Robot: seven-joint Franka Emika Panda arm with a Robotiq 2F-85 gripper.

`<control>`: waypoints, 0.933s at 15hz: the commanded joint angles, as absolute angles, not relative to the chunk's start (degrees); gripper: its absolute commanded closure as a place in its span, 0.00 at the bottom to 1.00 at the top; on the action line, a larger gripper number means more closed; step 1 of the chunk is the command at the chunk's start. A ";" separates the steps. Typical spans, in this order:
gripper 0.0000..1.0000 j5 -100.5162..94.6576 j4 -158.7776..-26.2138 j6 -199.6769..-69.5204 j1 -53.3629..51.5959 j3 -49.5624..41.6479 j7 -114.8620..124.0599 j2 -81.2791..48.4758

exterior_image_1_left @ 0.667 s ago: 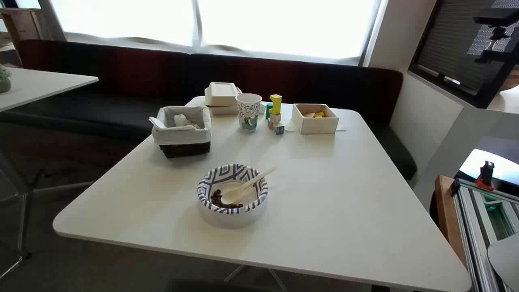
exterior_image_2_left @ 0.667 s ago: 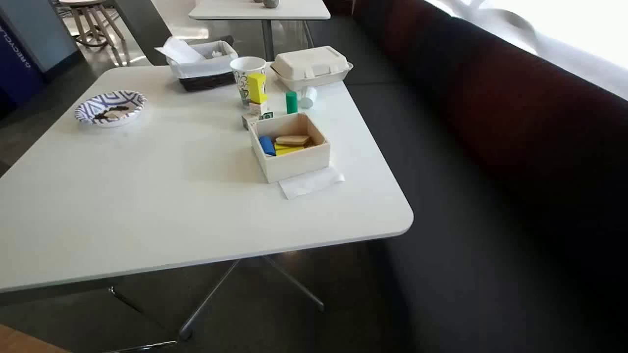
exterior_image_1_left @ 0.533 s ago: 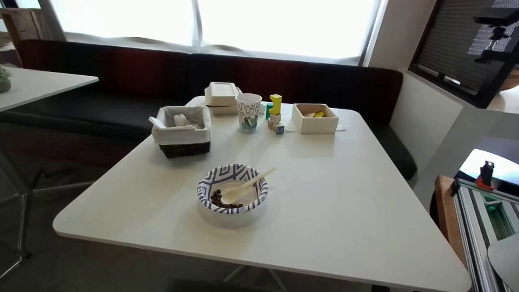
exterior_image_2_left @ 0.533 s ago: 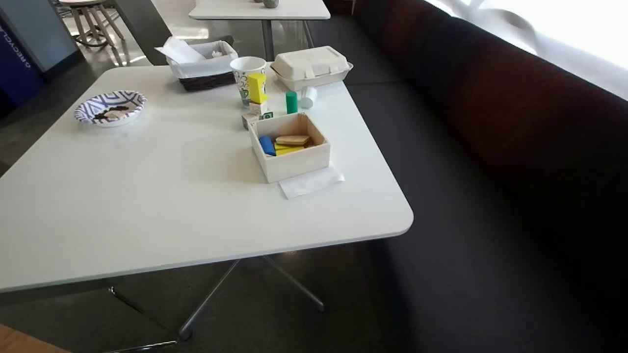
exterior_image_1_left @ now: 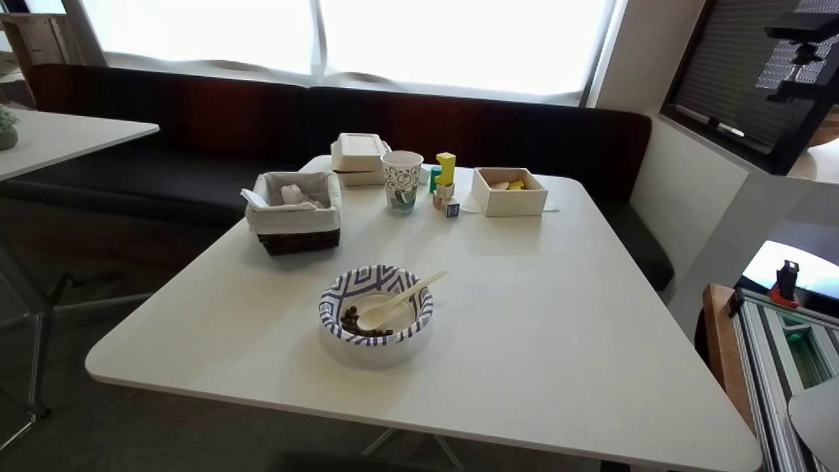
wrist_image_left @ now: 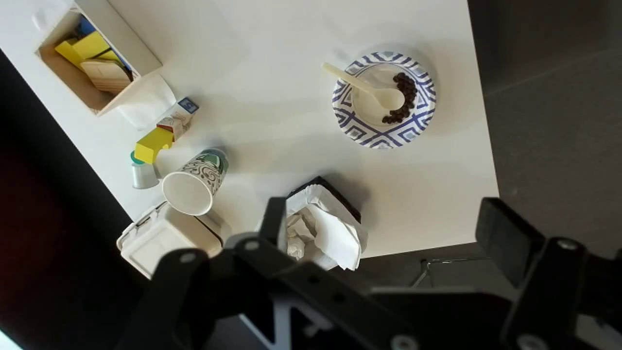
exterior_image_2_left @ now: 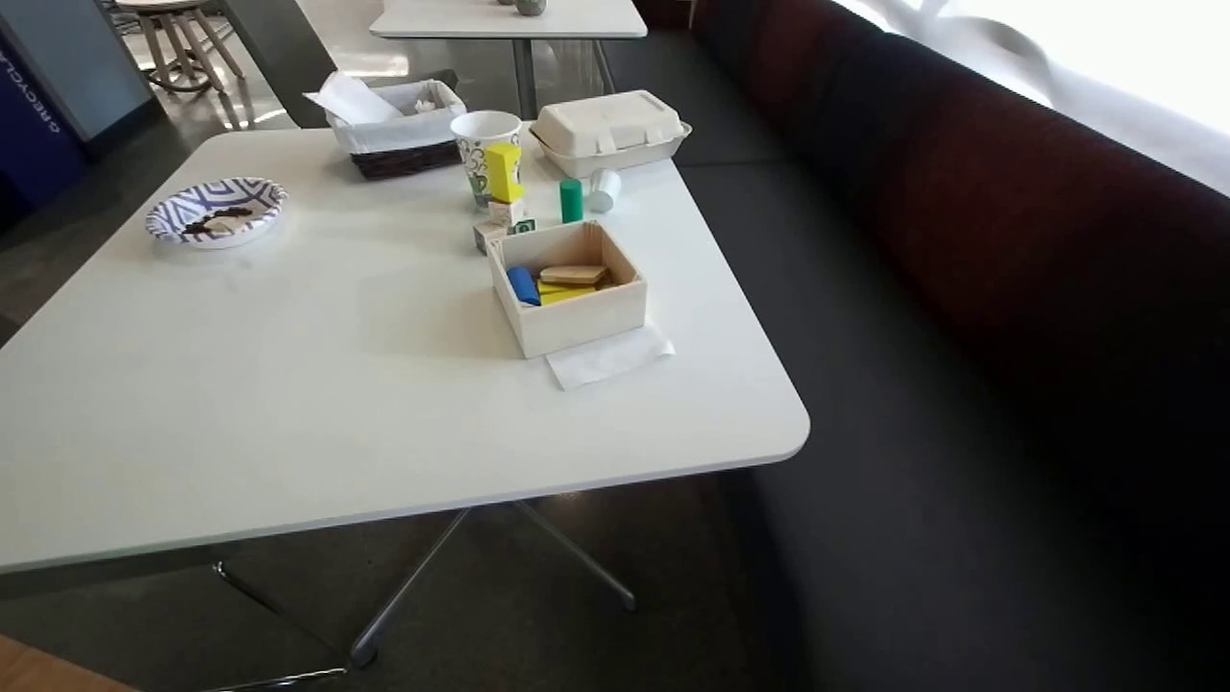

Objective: Move the bowl on the table

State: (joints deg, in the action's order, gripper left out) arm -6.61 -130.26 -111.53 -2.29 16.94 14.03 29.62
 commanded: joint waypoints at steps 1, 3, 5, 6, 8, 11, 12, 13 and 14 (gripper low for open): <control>0.00 -7.39 -130.12 -111.32 -3.84 15.72 14.69 29.33; 0.00 -7.39 -130.12 -111.32 -3.84 15.72 14.69 29.33; 0.00 -7.39 -130.12 -111.32 -3.84 15.72 14.69 29.33; 0.00 -7.39 -130.12 -111.32 -3.84 15.72 14.69 29.33; 0.00 -7.39 -130.11 -111.32 -3.84 15.72 14.69 29.33; 0.00 -7.58 -129.65 -111.50 -3.32 16.00 15.93 28.39; 0.00 -7.93 -129.24 -112.49 -2.37 16.26 18.22 27.15; 0.00 -8.13 -129.09 -113.40 -1.74 16.17 20.05 26.24; 0.00 -8.11 -128.81 -114.38 -0.88 15.91 22.84 24.75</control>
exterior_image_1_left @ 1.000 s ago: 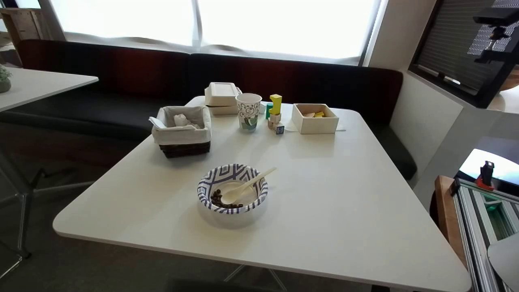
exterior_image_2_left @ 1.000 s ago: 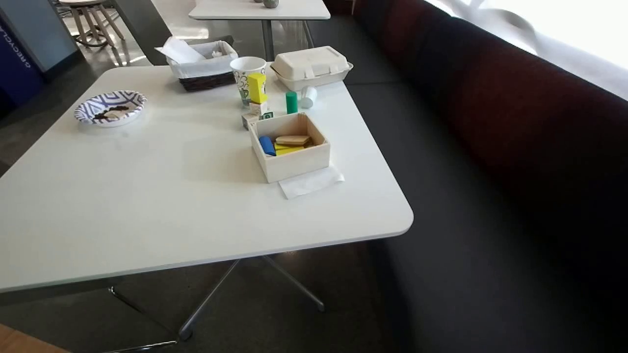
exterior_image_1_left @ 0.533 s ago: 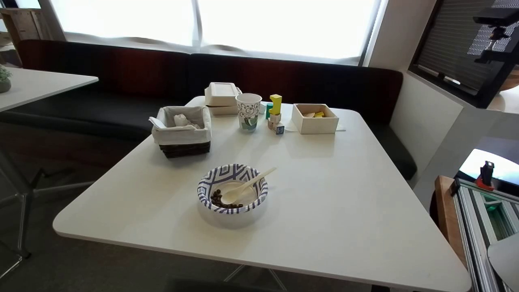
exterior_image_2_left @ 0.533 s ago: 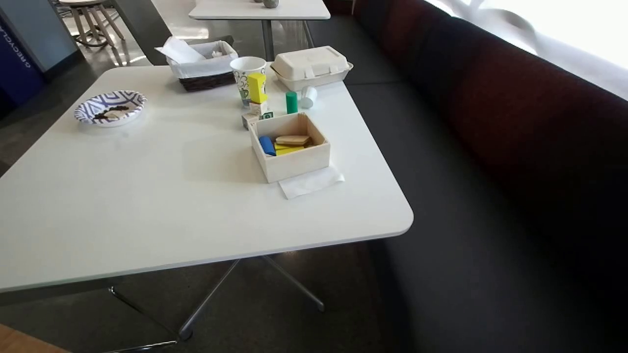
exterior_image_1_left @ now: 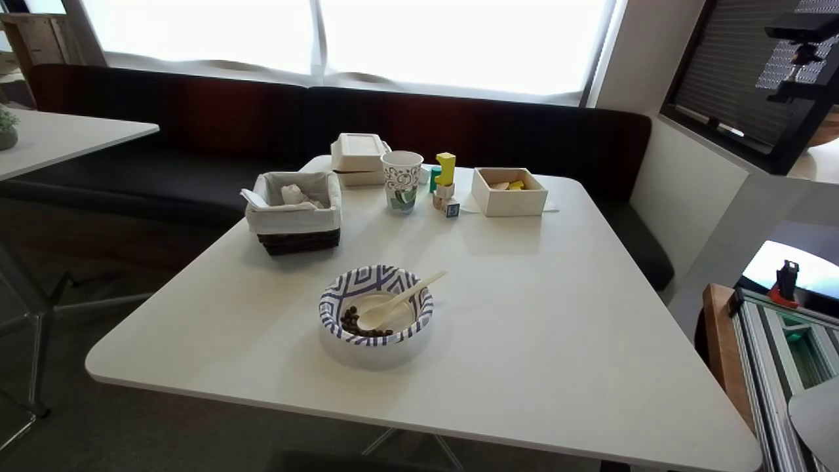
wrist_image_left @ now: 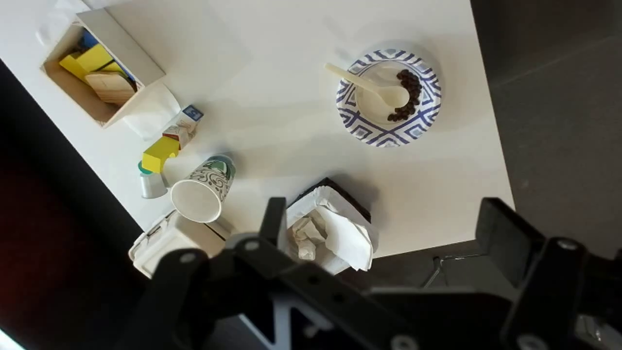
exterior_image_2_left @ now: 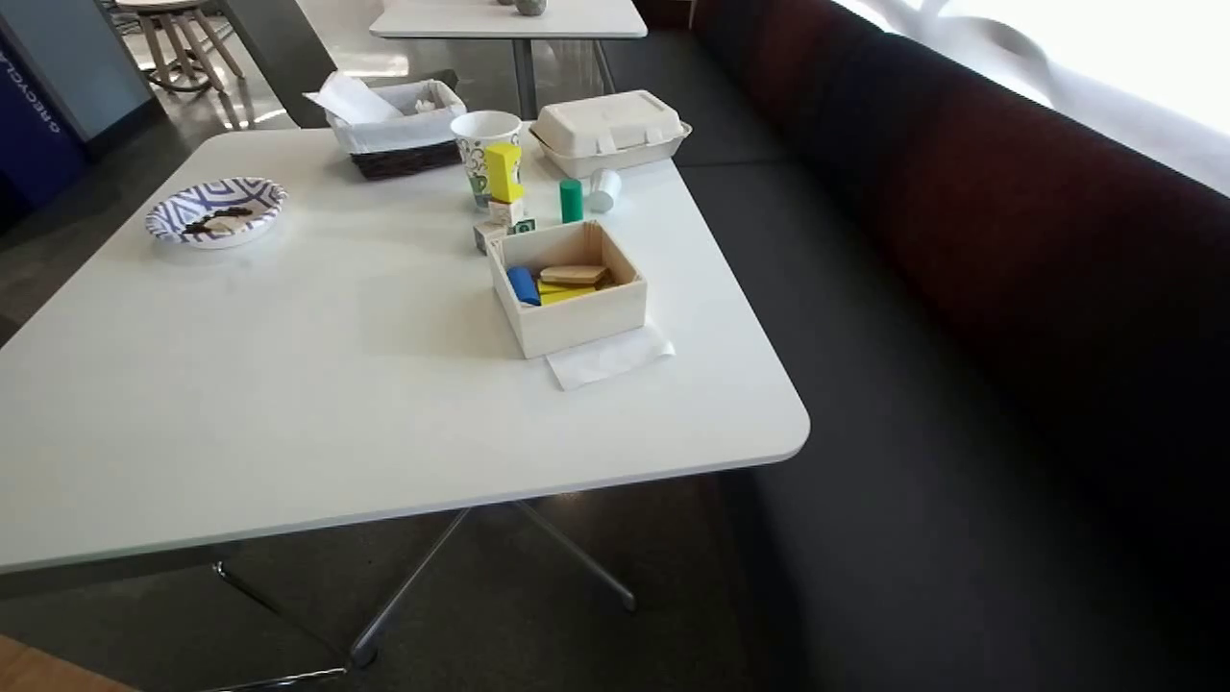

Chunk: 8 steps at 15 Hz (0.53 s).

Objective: Move the bowl on the table

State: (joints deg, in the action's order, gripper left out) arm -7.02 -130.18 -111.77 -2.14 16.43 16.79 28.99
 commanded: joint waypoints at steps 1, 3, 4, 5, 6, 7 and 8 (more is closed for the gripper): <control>0.00 -8.11 -128.74 -116.26 0.10 15.64 25.99 23.30; 0.00 -6.67 -128.75 -120.11 1.10 14.00 29.31 20.11; 0.00 -6.26 -128.80 -123.08 1.53 13.29 31.01 18.54; 0.00 -6.18 -128.78 -126.86 2.10 12.57 32.77 16.35; 0.00 -5.88 -127.97 -128.75 2.61 11.95 34.65 13.89; 0.00 -5.68 -127.74 -131.74 3.02 11.20 36.45 11.67; 0.00 -5.00 -127.04 -133.68 3.12 10.31 38.01 9.29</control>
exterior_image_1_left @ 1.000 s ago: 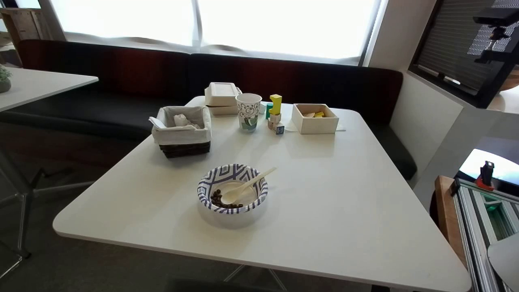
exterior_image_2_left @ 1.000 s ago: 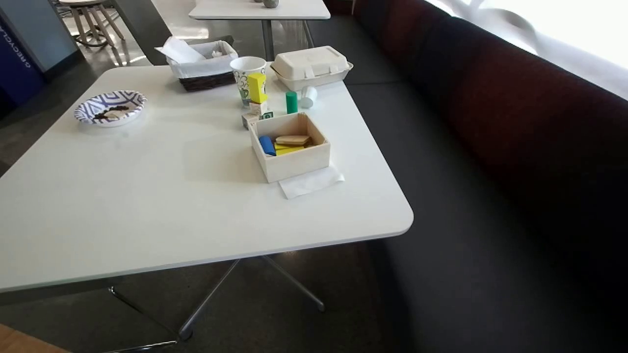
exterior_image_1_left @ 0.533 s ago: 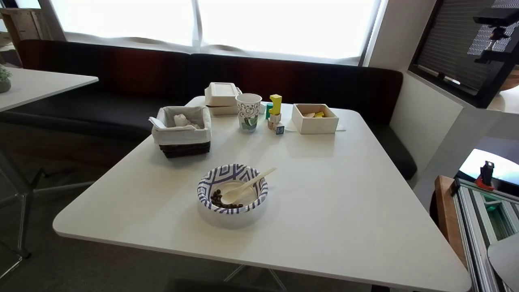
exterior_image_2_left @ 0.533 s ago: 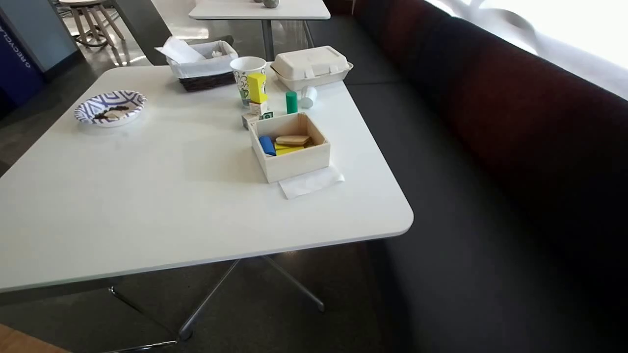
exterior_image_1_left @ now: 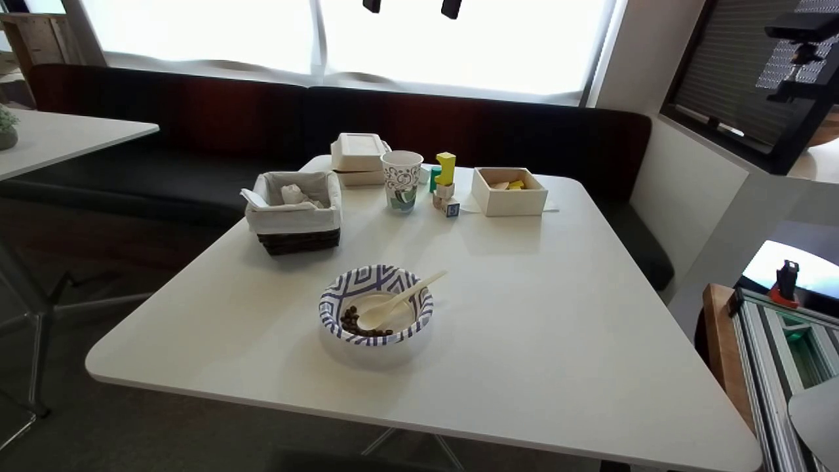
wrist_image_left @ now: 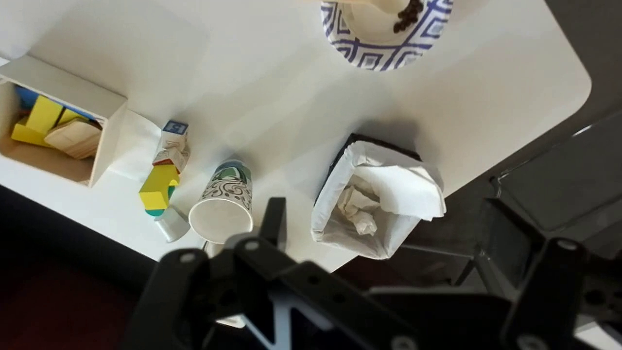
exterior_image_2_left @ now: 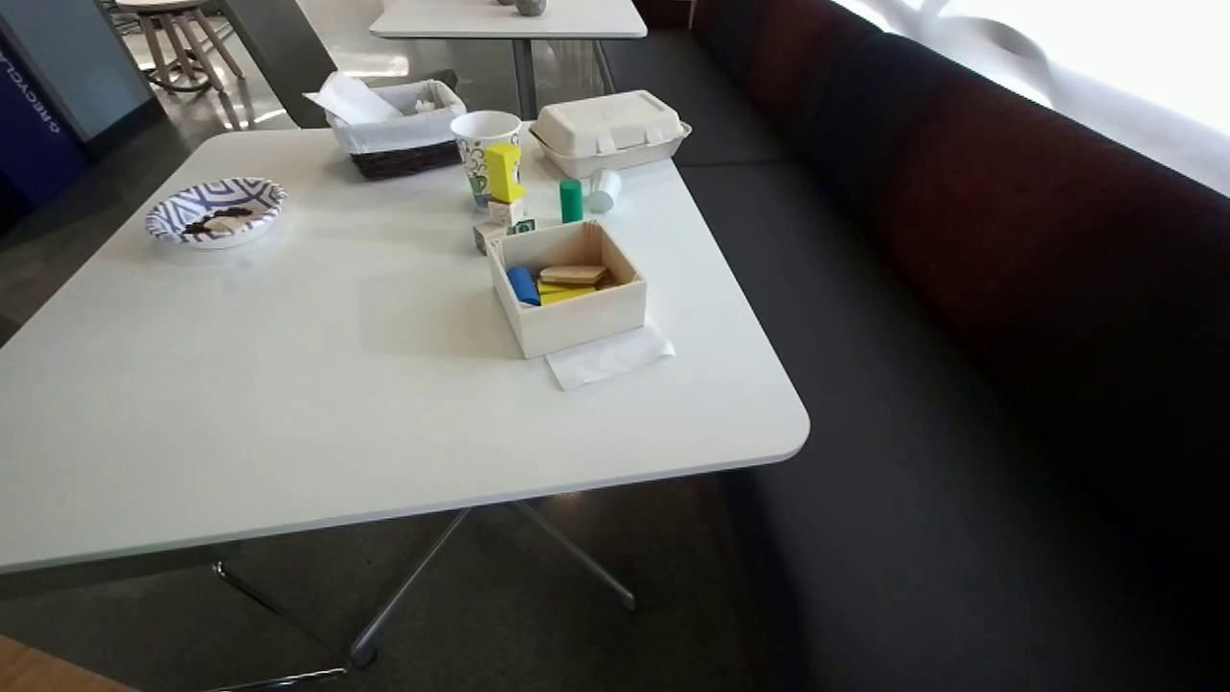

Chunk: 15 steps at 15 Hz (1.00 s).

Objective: Move the bowl on the table

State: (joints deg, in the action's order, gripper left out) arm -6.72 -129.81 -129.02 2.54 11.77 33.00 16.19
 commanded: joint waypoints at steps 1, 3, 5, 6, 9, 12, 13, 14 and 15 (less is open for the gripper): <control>0.00 -3.66 -126.19 -135.62 2.89 9.31 39.09 6.88; 0.00 -1.10 -124.05 -138.18 2.33 7.50 40.51 2.28; 0.00 0.77 -121.80 -139.74 1.83 6.04 41.12 -2.05; 0.00 1.16 -120.73 -140.36 1.57 5.41 41.65 -3.91; 0.00 -2.95 -116.84 -138.34 0.16 3.43 46.66 -9.50; 0.00 -1.18 -118.69 -140.12 -0.37 2.35 43.71 -8.24; 0.00 -1.22 -118.18 -140.13 -0.59 2.22 44.03 -9.01; 0.00 -1.24 -117.87 -140.13 -0.72 2.16 44.25 -9.33; 0.00 -1.26 -117.69 -140.10 -0.78 2.16 44.37 -9.36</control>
State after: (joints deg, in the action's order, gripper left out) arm -1.84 -117.75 -140.22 1.12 4.16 44.83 -9.40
